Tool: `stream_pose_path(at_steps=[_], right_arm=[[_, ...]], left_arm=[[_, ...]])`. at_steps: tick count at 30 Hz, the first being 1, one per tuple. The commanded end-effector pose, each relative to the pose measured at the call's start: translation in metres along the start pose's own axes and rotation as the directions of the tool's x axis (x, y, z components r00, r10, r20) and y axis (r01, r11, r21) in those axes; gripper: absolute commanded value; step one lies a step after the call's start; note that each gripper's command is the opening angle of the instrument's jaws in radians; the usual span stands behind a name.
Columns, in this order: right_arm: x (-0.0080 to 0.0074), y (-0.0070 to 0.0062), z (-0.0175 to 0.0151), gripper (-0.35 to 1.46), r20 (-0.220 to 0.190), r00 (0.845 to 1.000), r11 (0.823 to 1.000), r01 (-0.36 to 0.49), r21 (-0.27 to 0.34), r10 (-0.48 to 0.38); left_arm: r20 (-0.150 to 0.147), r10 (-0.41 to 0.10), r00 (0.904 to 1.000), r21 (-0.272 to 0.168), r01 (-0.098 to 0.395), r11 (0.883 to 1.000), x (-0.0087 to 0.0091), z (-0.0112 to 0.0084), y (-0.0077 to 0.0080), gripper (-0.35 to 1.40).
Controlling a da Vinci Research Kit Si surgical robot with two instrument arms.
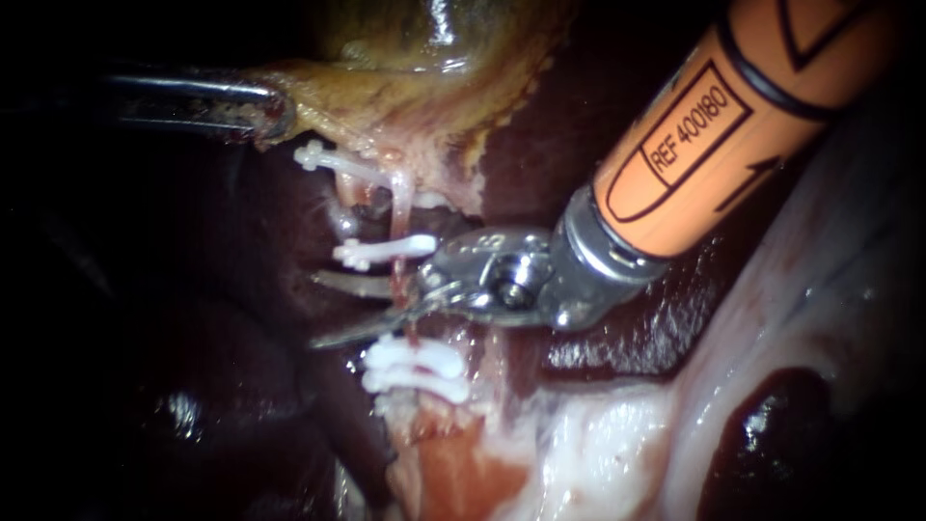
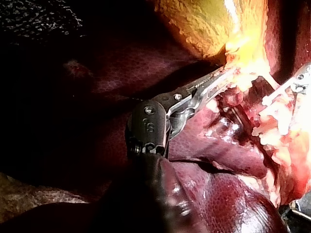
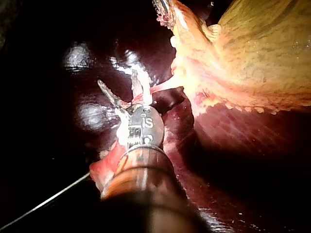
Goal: Go to the cutting position right tube
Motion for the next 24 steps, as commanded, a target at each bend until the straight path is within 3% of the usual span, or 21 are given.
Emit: stream_pose_path(at_steps=[1, 7, 24], right_arm=[[0.0003, -0.0003, 0.0000, 1.41, -0.002, 1.000, 1.000, 0.004, 0.011, -0.004], [0.0017, -0.0015, 0.0000, 1.41, -0.013, 1.000, 0.999, 0.008, 0.051, -0.008], [0.0017, -0.0015, -0.0001, 1.39, -0.016, 1.000, 0.999, 0.008, 0.046, -0.007]], left_arm=[[0.000, 0.000, 1.0000, -0.001, 0.000, 1.000, 0.0000, 0.0000, 0.0000, -0.35], [0.000, 0.000, 1.0000, 0.000, 0.000, 1.000, 0.0000, 0.0001, 0.0000, -0.35], [0.000, 0.000, 1.0000, 0.000, 0.000, 1.000, 0.0000, 0.0001, -0.0001, -0.35]])
